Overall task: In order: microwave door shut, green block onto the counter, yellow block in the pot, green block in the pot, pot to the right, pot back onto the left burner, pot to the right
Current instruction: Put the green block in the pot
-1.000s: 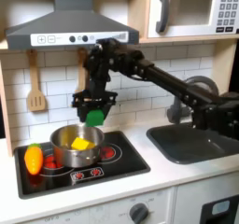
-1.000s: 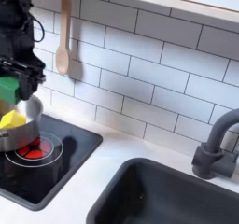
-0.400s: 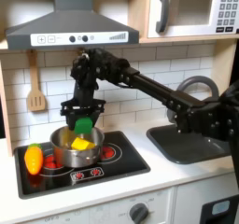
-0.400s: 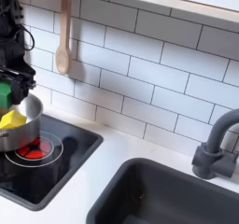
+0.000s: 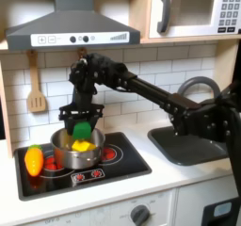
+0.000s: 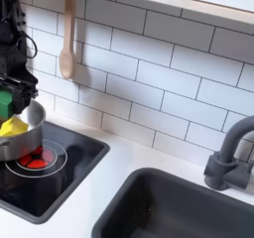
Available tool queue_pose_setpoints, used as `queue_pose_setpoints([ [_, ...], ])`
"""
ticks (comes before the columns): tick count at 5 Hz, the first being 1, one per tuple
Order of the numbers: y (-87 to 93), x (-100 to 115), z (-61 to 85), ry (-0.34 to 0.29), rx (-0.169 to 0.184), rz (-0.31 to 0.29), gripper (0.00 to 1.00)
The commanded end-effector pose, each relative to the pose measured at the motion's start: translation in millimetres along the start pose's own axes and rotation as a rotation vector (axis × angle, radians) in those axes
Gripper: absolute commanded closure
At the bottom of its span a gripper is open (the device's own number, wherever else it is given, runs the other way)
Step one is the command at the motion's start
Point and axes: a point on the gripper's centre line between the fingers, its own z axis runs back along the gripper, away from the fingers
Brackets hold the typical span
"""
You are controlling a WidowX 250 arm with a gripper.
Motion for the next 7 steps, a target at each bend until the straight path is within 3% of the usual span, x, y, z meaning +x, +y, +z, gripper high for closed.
queue_pose_setpoints([
  [1, -0.1, 3.5, 2.5, 0.001, 0.001, -0.006, 0.00],
  [4, -1.9, -1.3, 1.5, 0.014, -0.021, -0.029, 0.00],
  [7, -4.0, -4.7, -14.8, 0.043, -0.049, -0.161, 0.00],
])
